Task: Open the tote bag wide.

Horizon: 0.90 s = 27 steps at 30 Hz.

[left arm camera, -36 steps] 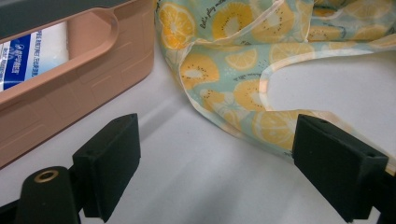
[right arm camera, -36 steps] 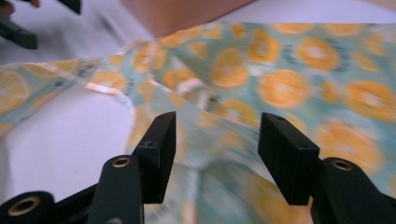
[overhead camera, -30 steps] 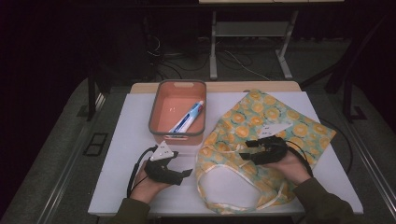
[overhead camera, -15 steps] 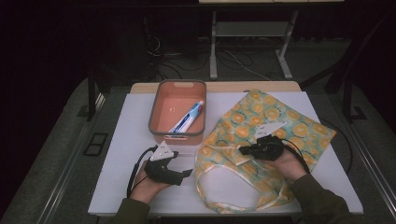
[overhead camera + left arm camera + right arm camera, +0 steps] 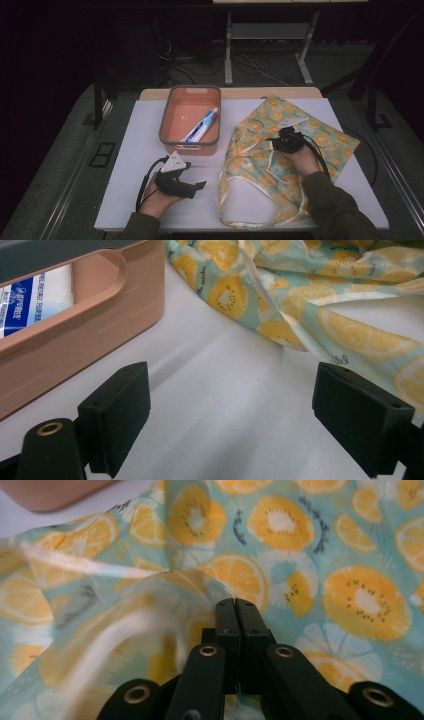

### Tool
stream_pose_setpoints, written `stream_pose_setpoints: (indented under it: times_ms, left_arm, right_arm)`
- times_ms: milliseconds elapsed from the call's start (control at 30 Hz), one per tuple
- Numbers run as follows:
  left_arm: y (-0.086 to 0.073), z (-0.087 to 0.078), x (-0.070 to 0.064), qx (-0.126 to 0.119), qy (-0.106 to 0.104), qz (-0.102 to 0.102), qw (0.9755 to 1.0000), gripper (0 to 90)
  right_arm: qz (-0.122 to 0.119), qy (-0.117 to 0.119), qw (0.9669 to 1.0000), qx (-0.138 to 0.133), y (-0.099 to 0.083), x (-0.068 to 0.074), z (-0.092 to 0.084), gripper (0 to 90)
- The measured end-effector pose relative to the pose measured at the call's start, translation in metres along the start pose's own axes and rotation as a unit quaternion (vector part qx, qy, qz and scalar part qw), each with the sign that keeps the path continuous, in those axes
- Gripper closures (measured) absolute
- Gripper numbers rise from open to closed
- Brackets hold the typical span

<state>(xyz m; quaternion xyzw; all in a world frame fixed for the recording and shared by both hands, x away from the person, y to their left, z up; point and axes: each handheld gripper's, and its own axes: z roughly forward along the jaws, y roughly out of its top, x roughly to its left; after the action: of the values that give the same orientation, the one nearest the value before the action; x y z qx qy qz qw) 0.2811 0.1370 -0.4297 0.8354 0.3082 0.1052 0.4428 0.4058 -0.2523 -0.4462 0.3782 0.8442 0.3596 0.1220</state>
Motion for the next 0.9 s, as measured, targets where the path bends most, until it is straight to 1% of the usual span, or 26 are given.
stream_pose_setpoints:
  times_ms: [67,100,133,167,267,300,367,433,533,633,700,767,833,900]
  left_arm:
    - [0.000,0.000,0.000,0.000,0.000,0.001,1.0000,14.1]
    - [0.000,0.000,0.000,0.000,-0.001,0.000,1.0000,14.1]
    - [0.000,0.000,0.000,0.000,-0.001,0.001,1.0000,14.1]
    - [0.000,0.000,0.000,0.000,-0.001,0.000,1.0000,14.1]
    - [0.000,0.000,-0.001,0.000,-0.003,0.000,1.0000,14.0]
    - [0.000,0.000,-0.001,0.000,-0.003,0.000,1.0000,14.0]
    - [0.000,0.000,-0.001,-0.001,-0.003,0.000,1.0000,13.9]
    - [0.000,-0.001,0.000,-0.002,-0.003,0.000,1.0000,13.9]
    - [0.000,-0.001,0.000,-0.004,-0.005,-0.001,1.0000,13.4]
    - [-0.001,-0.002,0.002,-0.005,-0.008,-0.003,0.9999,11.4]
    - [-0.002,-0.003,0.004,-0.003,-0.007,-0.004,1.0000,9.3]
    - [-0.002,-0.004,0.006,-0.004,-0.006,-0.008,0.9999,7.1]
    - [-0.003,-0.004,0.007,-0.005,-0.008,-0.012,0.9999,4.5]
    - [-0.003,-0.004,0.008,-0.003,-0.008,-0.015,0.9999,1.5]
  right_arm:
    - [0.000,-0.006,0.9999,0.011,-0.002,0.000,0.004,88.7]
    - [0.006,-0.003,0.9999,0.009,-0.002,-0.001,0.004,85.3]
    - [0.025,0.011,0.9996,-0.001,-0.002,-0.003,0.000,75.4]
    - [0.025,0.011,0.9996,-0.001,-0.002,-0.003,0.000,75.4]
    - [0.049,0.019,0.9981,-0.032,0.001,-0.007,-0.015,59.5]
    - [0.055,0.023,0.9975,-0.039,0.002,-0.008,-0.023,56.8]
    - [0.057,0.025,0.9963,-0.059,0.004,-0.007,-0.038,47.6]
    - [0.057,0.033,0.9952,-0.072,0.005,-0.005,-0.053,44.7]
    - [0.040,0.040,0.9952,-0.080,0.003,0.005,-0.069,40.7]
    - [0.020,0.047,0.9960,-0.073,-0.004,0.018,-0.080,39.5]
    - [0.006,0.051,0.9964,-0.067,-0.009,0.026,-0.084,39.0]
    - [-0.001,0.060,0.9963,-0.061,-0.015,0.035,-0.087,39.0]
    - [-0.013,0.065,0.9964,-0.053,-0.021,0.044,-0.089,39.0]
    - [-0.019,0.076,0.9959,-0.044,-0.027,0.053,-0.088,39.0]
